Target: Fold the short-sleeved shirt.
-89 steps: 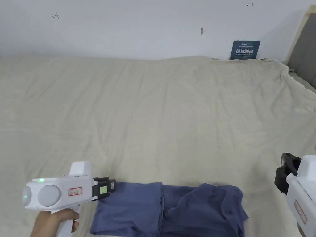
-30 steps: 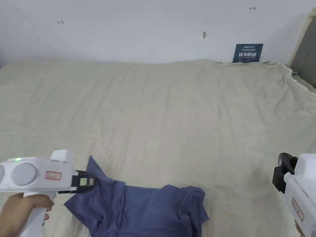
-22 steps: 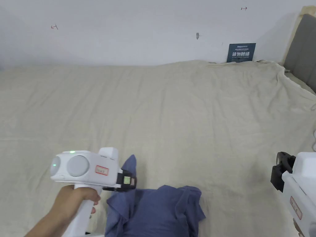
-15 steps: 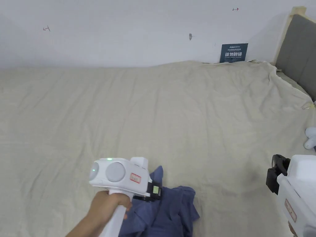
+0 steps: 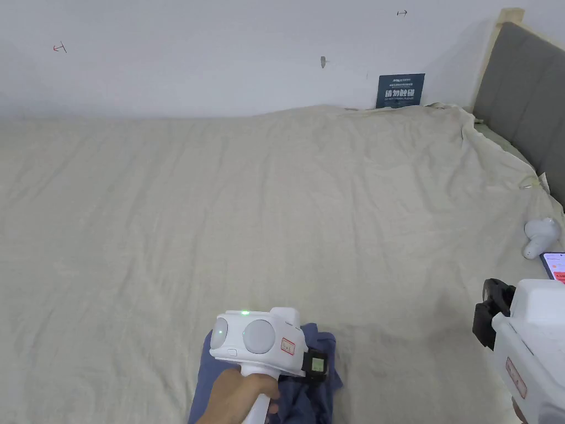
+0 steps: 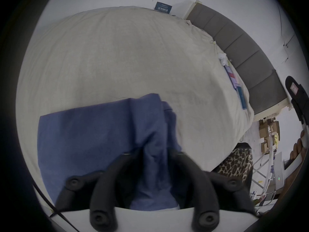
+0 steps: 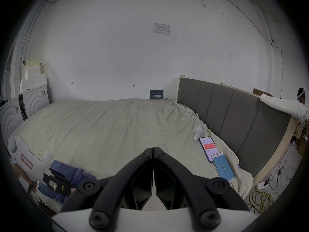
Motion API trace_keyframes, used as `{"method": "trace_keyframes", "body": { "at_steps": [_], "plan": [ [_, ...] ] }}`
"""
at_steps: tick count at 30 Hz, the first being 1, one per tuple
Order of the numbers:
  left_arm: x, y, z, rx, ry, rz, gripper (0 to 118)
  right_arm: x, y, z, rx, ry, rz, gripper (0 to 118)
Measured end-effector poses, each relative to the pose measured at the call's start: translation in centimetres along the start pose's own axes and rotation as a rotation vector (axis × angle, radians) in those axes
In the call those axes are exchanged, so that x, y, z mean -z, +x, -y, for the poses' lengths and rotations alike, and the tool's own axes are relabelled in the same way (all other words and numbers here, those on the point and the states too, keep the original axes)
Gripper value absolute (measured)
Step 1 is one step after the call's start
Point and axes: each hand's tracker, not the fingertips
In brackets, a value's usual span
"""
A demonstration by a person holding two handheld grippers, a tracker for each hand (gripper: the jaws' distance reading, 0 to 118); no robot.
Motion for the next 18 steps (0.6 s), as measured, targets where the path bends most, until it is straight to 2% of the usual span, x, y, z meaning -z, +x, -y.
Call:
{"method": "trace_keyframes", "body": {
  "at_steps": [2,3,6,10,17,18],
  "plan": [
    [-0.6,0.9,0.1,0.021,0.000,0.003,106,-0.3,-0.4,-0.2,0.001,-0.002,0.001,0],
    [-1.0,1.3,0.1,0.041,0.000,-0.005,117,-0.4,-0.5,-0.3,0.001,-0.002,0.001,0],
    [-3.5,1.4,0.2,0.102,0.107,-0.014,117,-0.7,-0.8,-0.6,0.002,0.000,-0.001,0],
    [-7.6,-0.4,0.3,0.087,0.257,-0.017,117,-1.0,-1.2,-1.2,-0.002,0.008,-0.004,0],
    [-9.7,-5.5,1.6,0.095,0.437,-0.213,114,-0.8,-1.1,-1.4,-0.009,0.015,-0.009,0],
    [-9.8,-6.1,2.1,0.095,0.488,-0.239,107,-0.9,-1.2,-1.4,-0.009,0.015,-0.010,0]
  ]
}}
